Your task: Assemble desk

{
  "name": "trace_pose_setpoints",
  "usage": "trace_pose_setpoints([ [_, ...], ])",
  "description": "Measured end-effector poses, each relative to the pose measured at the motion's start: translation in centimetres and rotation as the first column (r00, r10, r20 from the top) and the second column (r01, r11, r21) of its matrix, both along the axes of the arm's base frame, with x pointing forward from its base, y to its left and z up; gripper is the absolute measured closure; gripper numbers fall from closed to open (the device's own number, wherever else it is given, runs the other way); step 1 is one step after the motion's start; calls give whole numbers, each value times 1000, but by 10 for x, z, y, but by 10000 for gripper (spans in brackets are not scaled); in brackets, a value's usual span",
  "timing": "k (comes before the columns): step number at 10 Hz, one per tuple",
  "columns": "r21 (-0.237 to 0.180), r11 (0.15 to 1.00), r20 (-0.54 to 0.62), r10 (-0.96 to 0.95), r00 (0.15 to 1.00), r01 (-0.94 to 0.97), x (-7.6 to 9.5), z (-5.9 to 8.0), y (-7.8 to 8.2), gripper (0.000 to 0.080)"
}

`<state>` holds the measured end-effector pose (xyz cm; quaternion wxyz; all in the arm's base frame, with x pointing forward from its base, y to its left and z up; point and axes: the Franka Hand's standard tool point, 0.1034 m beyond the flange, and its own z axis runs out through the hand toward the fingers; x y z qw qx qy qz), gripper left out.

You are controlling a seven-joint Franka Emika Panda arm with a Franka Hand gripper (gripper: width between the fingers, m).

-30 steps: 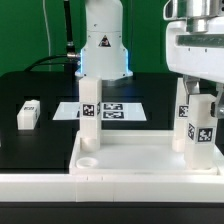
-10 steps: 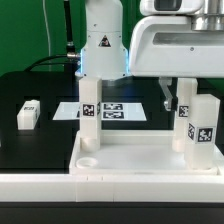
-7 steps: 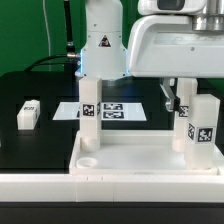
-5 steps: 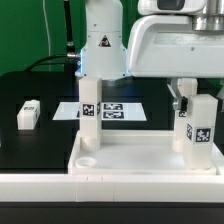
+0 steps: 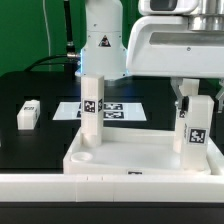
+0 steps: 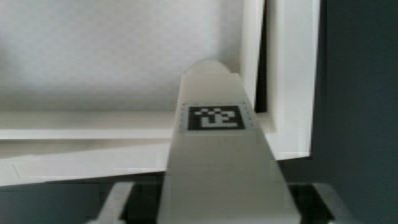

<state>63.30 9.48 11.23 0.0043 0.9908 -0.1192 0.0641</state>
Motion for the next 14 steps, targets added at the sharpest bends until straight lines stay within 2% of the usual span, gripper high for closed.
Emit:
trace_pose_setpoints([
  [1, 9, 998, 0, -57, 998, 57, 0, 0, -1, 509],
  [3, 19, 976, 0, -218, 976, 218, -2, 0, -14, 509],
  [7, 21, 880, 13, -474, 880, 474, -4, 0, -34, 504],
  [9, 35, 834, 11, -552, 834, 551, -4, -1, -35, 503],
  [10, 33, 841, 12, -541, 841, 540, -4, -1, -35, 312],
  [11, 33, 841, 11, -541, 841, 540, -4, -1, -35, 312],
  [12, 36, 843, 13, -537, 843, 536, -4, 2, -33, 181],
  [14, 61, 864, 12, -502, 865, 500, -12, 23, -27, 159],
])
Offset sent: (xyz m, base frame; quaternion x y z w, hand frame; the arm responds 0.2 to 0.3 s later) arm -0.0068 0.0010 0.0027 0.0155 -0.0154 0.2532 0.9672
